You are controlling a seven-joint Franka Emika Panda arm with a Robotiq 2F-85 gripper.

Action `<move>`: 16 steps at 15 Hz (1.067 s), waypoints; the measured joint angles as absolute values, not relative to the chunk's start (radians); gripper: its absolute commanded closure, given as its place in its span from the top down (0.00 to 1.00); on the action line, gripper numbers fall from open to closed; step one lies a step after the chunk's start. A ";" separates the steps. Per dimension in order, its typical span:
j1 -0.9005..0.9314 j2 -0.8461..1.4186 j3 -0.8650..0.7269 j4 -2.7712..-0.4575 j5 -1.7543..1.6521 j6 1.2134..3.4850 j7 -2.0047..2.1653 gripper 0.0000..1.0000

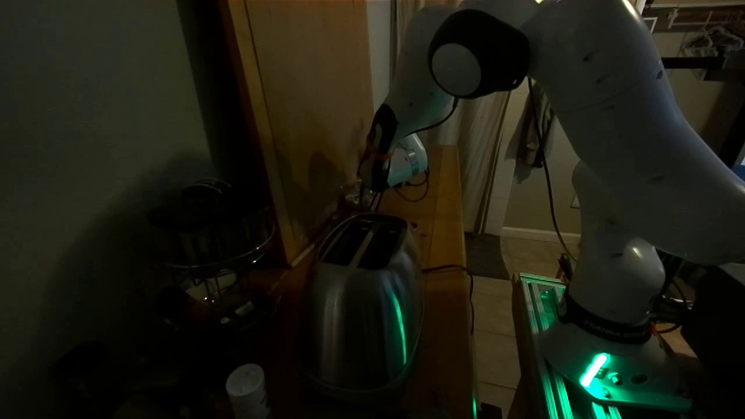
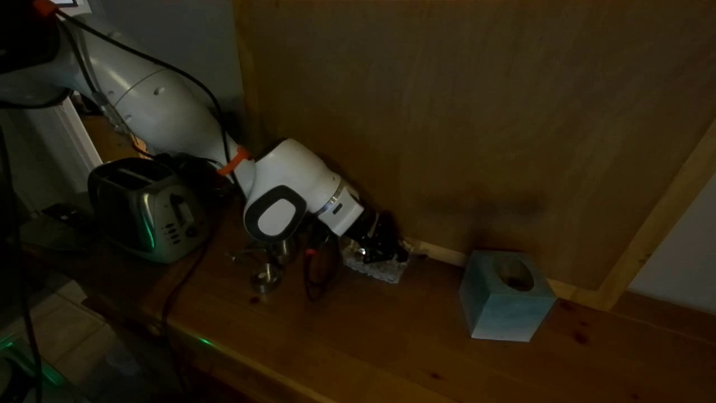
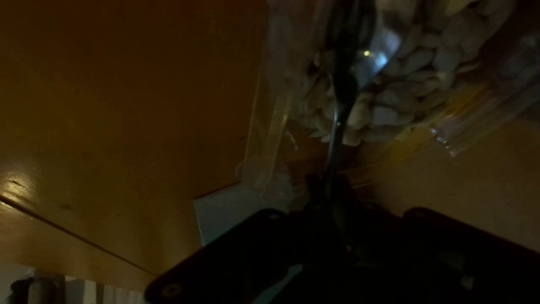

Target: Use the silver spoon to put some of the contents of the clear lunchbox into the middle silver pot on the left

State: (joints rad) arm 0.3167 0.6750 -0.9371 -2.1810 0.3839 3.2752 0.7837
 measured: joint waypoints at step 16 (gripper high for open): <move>0.296 0.721 -0.928 -2.098 0.390 3.203 0.834 0.02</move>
